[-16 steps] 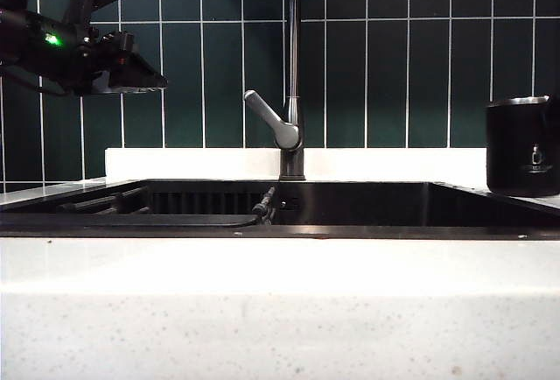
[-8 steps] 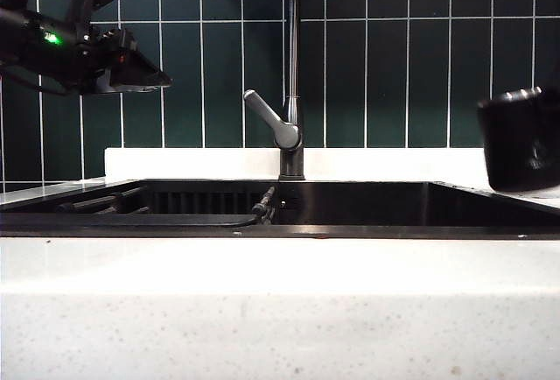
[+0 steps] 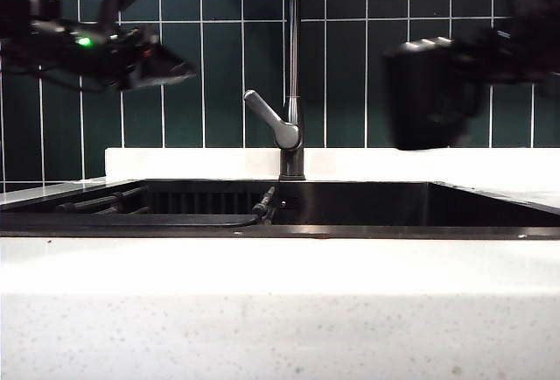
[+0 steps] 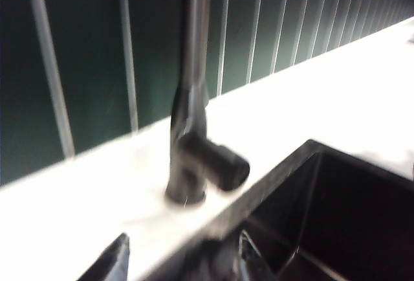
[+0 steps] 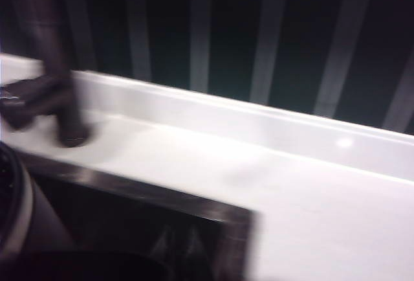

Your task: Pick up the mug next to the sink, go to the faucet to get some water, pour the water into the sink, and finally put the mug back to its place.

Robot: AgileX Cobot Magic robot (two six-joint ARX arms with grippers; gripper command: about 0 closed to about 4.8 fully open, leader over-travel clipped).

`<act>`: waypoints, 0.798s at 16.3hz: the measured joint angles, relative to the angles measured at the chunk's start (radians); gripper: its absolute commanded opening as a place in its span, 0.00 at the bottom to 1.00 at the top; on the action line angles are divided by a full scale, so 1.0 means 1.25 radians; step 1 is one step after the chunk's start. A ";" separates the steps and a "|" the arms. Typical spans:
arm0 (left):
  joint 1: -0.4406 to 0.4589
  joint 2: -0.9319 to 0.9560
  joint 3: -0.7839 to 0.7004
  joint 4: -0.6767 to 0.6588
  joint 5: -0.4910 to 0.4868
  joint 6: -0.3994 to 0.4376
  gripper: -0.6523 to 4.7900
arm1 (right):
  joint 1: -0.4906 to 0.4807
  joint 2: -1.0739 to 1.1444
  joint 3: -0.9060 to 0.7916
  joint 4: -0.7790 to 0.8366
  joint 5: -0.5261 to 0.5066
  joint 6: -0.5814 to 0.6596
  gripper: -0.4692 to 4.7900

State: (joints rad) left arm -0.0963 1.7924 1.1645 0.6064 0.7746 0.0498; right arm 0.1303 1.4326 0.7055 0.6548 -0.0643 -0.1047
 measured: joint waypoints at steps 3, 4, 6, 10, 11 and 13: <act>-0.014 0.081 0.123 -0.055 0.056 -0.002 0.51 | 0.059 0.002 0.100 -0.130 0.000 0.002 0.09; -0.018 0.112 0.164 -0.062 0.076 -0.002 0.51 | 0.068 0.006 0.127 -0.144 0.000 0.011 0.09; -0.027 0.148 0.209 -0.070 0.093 -0.002 0.51 | 0.070 0.011 0.171 -0.159 0.000 0.040 0.09; -0.044 0.245 0.334 -0.100 0.124 -0.002 0.51 | 0.074 0.059 0.234 -0.188 -0.010 0.103 0.09; -0.051 0.277 0.363 -0.107 0.128 -0.002 0.51 | 0.087 0.078 0.243 -0.198 -0.018 0.106 0.09; -0.061 0.309 0.395 -0.124 0.132 -0.002 0.51 | 0.115 0.110 0.270 -0.205 -0.034 0.115 0.09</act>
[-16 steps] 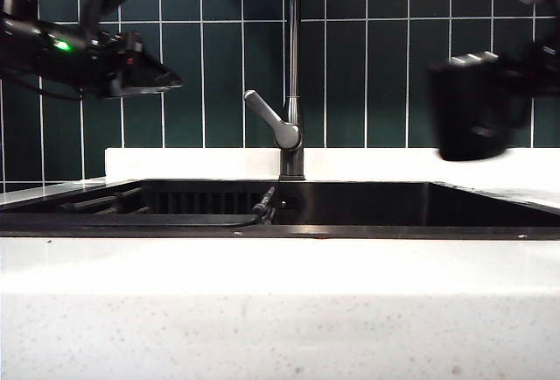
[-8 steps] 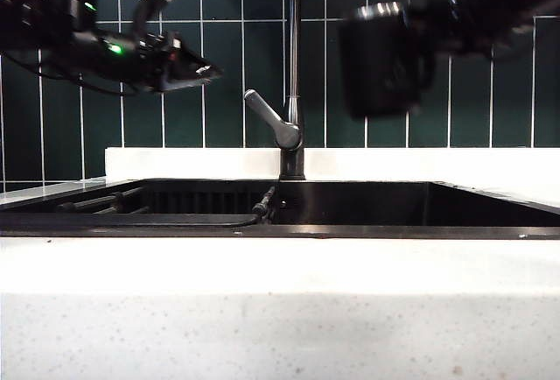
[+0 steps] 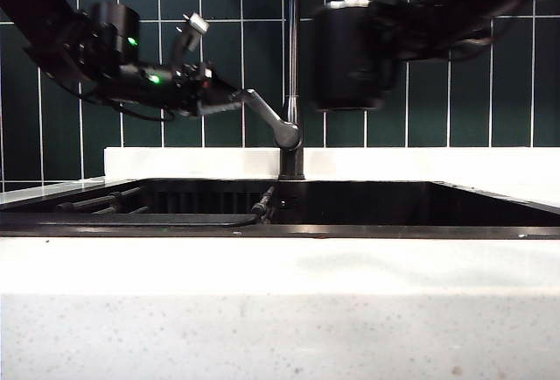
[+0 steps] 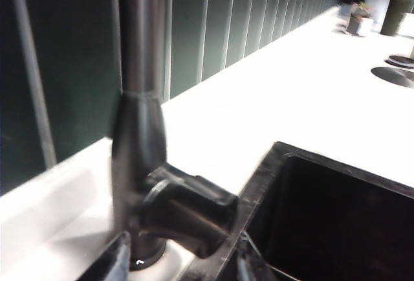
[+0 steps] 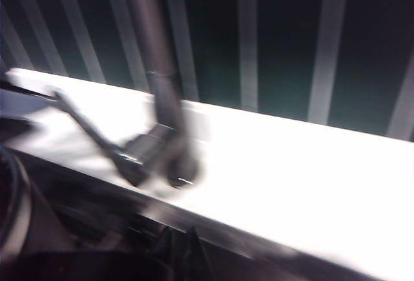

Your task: Pick up the mug next to the sink, go to the faucet to get some water, pour the water into the sink, and finally put the mug back to its place.

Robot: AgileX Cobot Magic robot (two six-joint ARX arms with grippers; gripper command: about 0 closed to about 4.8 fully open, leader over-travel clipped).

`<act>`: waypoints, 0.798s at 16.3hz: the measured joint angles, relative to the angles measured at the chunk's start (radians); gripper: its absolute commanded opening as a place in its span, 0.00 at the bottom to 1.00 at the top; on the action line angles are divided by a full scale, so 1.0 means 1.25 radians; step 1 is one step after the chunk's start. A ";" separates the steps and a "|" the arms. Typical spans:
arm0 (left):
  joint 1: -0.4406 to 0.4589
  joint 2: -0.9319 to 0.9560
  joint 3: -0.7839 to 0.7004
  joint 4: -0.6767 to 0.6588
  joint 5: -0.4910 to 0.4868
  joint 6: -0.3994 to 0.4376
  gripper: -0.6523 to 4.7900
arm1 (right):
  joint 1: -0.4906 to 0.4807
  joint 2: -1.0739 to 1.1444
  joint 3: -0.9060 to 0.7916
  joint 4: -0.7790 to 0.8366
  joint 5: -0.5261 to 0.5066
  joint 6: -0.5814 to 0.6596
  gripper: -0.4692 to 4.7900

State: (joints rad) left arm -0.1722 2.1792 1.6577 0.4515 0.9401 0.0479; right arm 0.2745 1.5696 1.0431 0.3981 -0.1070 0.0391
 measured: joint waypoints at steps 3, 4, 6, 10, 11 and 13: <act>-0.005 0.031 0.049 0.000 0.000 0.000 0.51 | 0.029 0.036 0.052 -0.010 -0.006 0.023 0.09; -0.006 0.035 0.058 0.001 -0.001 0.000 0.51 | 0.037 0.053 0.081 -0.024 -0.008 0.025 0.09; -0.006 0.035 0.059 0.001 -0.001 0.003 0.51 | 0.056 0.079 0.122 -0.042 -0.014 0.026 0.09; -0.006 0.051 0.072 0.016 -0.001 0.020 0.51 | 0.066 0.090 0.222 -0.125 -0.022 0.026 0.09; -0.007 0.067 0.089 0.018 -0.001 0.020 0.51 | 0.067 0.090 0.245 -0.144 -0.022 0.026 0.09; -0.009 0.076 0.092 0.017 -0.001 0.019 0.51 | 0.067 0.089 0.260 -0.156 -0.035 0.026 0.09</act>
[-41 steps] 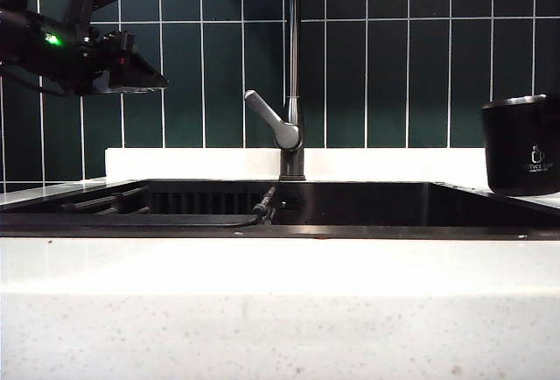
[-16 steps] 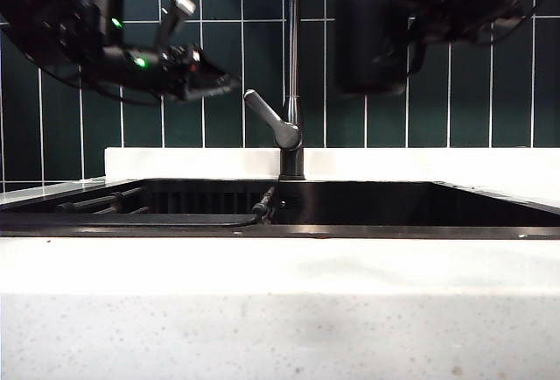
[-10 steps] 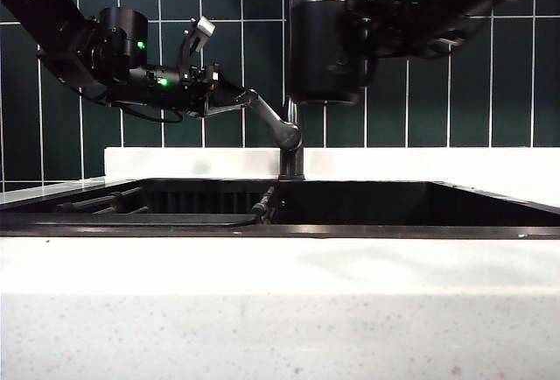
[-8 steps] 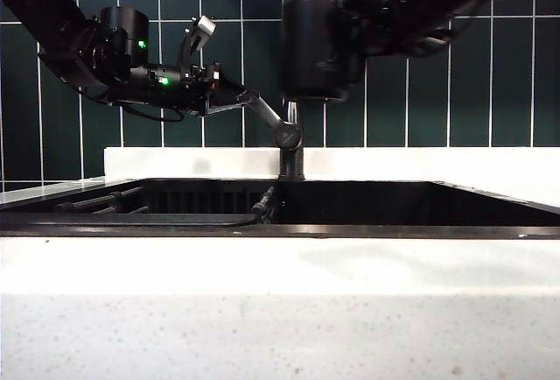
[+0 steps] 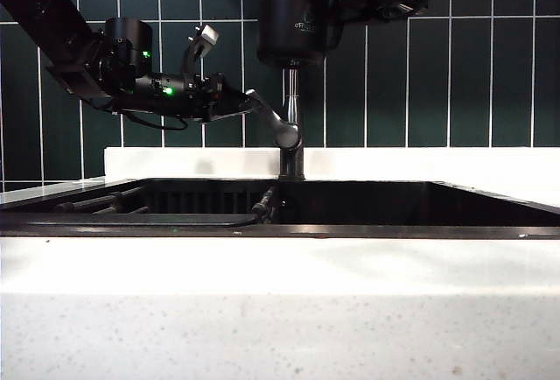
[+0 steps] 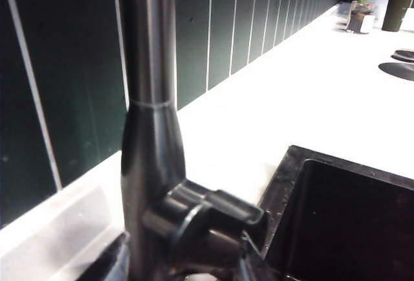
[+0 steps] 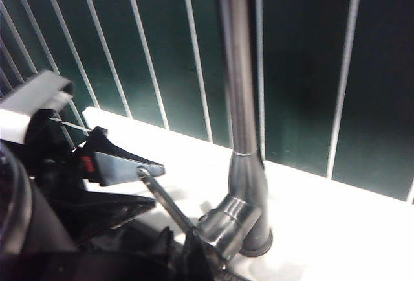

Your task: Pick up the mug next to the sink, go to the faucet to get some water, pour the water into the sink, and finally put the mug back to its place.

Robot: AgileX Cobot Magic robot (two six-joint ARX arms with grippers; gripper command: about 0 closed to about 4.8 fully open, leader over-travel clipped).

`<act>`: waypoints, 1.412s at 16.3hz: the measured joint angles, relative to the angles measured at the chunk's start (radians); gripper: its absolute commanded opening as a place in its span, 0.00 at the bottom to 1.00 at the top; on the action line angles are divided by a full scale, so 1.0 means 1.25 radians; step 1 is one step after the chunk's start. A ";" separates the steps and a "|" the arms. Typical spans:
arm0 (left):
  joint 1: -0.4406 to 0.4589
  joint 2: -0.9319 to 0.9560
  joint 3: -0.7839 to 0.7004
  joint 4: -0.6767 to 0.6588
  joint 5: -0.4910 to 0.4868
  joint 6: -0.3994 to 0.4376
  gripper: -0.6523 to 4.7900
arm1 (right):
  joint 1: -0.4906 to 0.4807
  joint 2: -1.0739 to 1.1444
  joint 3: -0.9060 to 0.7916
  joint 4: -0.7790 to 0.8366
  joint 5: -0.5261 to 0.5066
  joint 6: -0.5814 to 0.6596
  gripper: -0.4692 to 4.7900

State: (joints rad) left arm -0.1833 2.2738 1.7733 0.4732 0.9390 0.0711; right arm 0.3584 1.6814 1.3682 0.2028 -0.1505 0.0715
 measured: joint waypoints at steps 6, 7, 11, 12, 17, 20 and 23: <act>-0.008 0.000 0.002 0.077 0.076 -0.064 0.51 | 0.000 0.000 0.000 -0.030 -0.004 0.000 0.09; -0.007 0.000 0.002 0.077 0.098 -0.079 0.51 | 0.000 0.000 0.000 -0.029 -0.007 0.000 0.09; -0.006 0.000 0.001 0.073 0.161 -0.124 0.51 | 0.000 0.000 0.000 -0.049 -0.023 0.000 0.09; -0.006 0.000 0.001 0.073 0.171 -0.131 0.50 | 0.000 0.000 0.000 -0.055 -0.023 -0.003 0.09; -0.006 0.000 0.001 0.070 0.211 -0.143 0.50 | 0.000 0.000 0.000 -0.061 -0.023 -0.022 0.09; -0.006 0.000 0.002 0.054 0.231 -0.143 0.50 | 0.000 0.000 0.000 -0.067 -0.023 -0.025 0.09; -0.006 0.000 0.002 0.050 0.233 -0.142 0.51 | 0.000 0.000 0.000 -0.071 -0.023 -0.028 0.09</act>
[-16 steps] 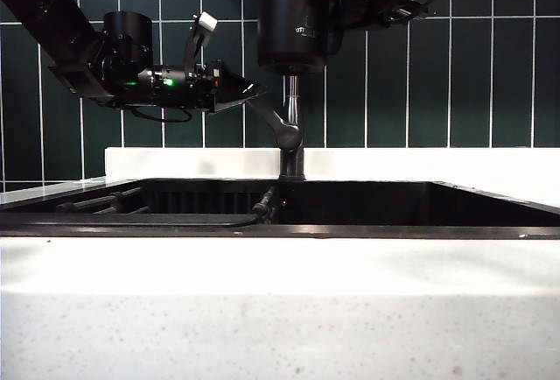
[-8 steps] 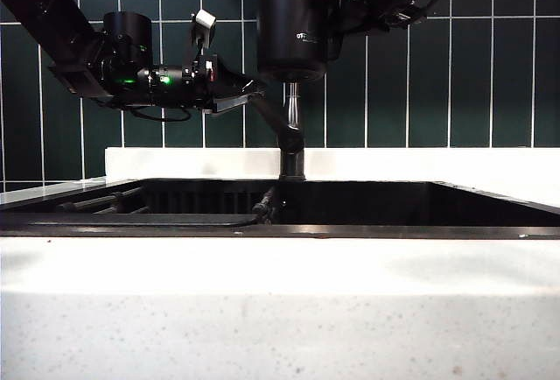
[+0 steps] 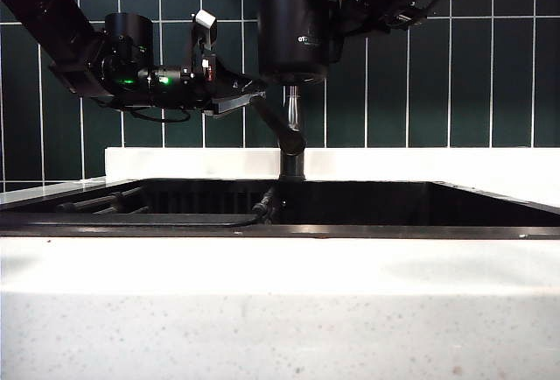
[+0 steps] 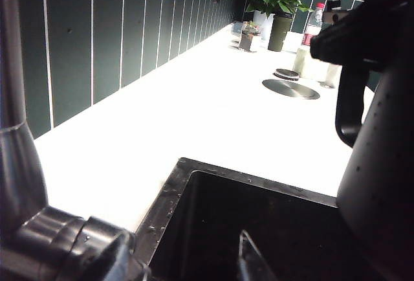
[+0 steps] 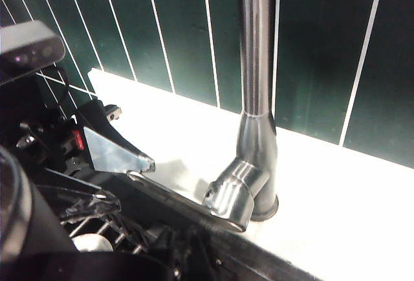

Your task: Pick up the mug next to the sink, go to the faucet to get some water, pour the water into the sink, and finally put the mug back to its place.

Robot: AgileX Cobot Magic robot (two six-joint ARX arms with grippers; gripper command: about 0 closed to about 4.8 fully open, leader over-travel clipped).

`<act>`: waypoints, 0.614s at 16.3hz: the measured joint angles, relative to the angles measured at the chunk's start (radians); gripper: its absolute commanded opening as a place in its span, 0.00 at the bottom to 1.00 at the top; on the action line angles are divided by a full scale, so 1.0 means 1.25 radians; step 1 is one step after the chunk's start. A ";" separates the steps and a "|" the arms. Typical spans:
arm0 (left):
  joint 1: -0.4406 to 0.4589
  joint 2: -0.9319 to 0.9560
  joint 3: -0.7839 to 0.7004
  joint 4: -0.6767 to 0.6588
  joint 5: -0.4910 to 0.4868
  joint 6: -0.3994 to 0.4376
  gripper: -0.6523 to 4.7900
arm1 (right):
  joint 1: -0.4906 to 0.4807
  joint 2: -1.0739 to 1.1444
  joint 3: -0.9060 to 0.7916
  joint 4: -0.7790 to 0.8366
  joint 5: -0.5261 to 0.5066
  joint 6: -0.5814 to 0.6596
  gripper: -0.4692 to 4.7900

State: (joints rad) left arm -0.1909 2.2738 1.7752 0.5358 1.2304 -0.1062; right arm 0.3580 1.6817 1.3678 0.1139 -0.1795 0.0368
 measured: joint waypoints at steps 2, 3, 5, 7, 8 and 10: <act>0.000 0.000 0.000 -0.001 -0.012 0.004 0.51 | 0.000 0.000 0.000 -0.001 0.000 -0.010 0.09; -0.001 0.000 0.000 -0.001 -0.025 0.015 0.51 | 0.000 0.000 0.000 -0.003 0.000 -0.016 0.09; -0.002 0.000 0.000 -0.002 -0.083 0.050 0.51 | 0.000 0.000 -0.001 -0.031 0.001 -0.025 0.09; -0.002 0.000 0.000 -0.004 -0.108 0.064 0.51 | 0.000 0.000 -0.001 -0.041 0.001 -0.036 0.09; -0.002 0.000 0.000 -0.007 -0.108 0.070 0.51 | 0.000 0.000 -0.001 -0.042 0.001 -0.037 0.09; -0.002 0.000 0.000 -0.013 -0.108 0.072 0.51 | 0.000 0.000 -0.001 -0.042 0.001 -0.039 0.09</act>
State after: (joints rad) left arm -0.1932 2.2738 1.7752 0.5190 1.0950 -0.0158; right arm 0.3580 1.6821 1.3666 0.0616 -0.1787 -0.0116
